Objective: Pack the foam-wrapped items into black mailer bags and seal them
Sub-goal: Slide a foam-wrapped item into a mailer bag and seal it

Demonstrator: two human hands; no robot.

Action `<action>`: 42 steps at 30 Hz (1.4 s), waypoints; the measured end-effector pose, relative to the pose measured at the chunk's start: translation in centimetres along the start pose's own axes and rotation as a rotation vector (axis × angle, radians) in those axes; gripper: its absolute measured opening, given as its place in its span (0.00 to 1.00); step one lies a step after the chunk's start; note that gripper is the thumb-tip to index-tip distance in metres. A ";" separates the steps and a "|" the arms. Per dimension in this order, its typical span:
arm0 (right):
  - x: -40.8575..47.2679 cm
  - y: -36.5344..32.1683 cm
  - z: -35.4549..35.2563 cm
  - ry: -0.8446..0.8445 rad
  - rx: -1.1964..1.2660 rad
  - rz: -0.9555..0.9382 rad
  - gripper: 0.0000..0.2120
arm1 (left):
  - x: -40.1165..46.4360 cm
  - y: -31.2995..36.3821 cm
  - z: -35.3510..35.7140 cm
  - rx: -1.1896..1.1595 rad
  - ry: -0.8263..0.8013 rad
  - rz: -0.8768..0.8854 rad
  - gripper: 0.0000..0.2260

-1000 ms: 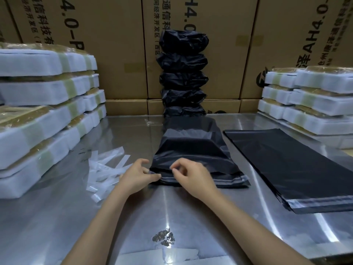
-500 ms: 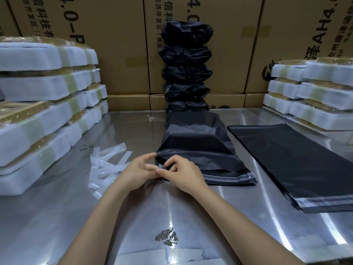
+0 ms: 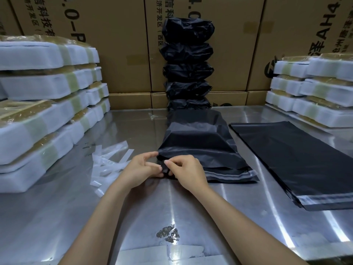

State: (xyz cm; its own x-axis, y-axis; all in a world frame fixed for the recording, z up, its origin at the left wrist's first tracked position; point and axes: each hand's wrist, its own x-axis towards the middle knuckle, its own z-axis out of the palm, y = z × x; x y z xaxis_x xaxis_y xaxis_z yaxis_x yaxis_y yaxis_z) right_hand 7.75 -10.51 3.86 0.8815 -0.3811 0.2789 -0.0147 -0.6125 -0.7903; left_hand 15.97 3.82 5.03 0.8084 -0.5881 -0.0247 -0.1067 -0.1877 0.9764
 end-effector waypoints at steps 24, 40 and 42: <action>-1.1 5.1 -9.9 0.126 -0.565 0.254 0.30 | -2.1 1.9 -1.3 0.191 -0.091 -0.112 0.25; -1.9 6.6 -13.9 0.353 0.737 0.575 0.04 | -2.4 2.3 -0.8 0.252 -0.090 -0.111 0.23; -2.0 7.0 -14.7 0.447 0.700 0.623 0.05 | -2.4 2.3 -0.7 0.249 -0.090 -0.103 0.24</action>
State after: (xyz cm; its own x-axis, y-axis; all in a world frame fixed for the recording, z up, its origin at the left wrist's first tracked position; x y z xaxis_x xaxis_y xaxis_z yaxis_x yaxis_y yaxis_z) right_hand -1.12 -24.21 5.80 0.5541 -0.8019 -0.2234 -0.0038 0.2659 -0.9640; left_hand 14.18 5.37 7.48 0.7692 -0.6210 -0.1508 -0.1746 -0.4312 0.8852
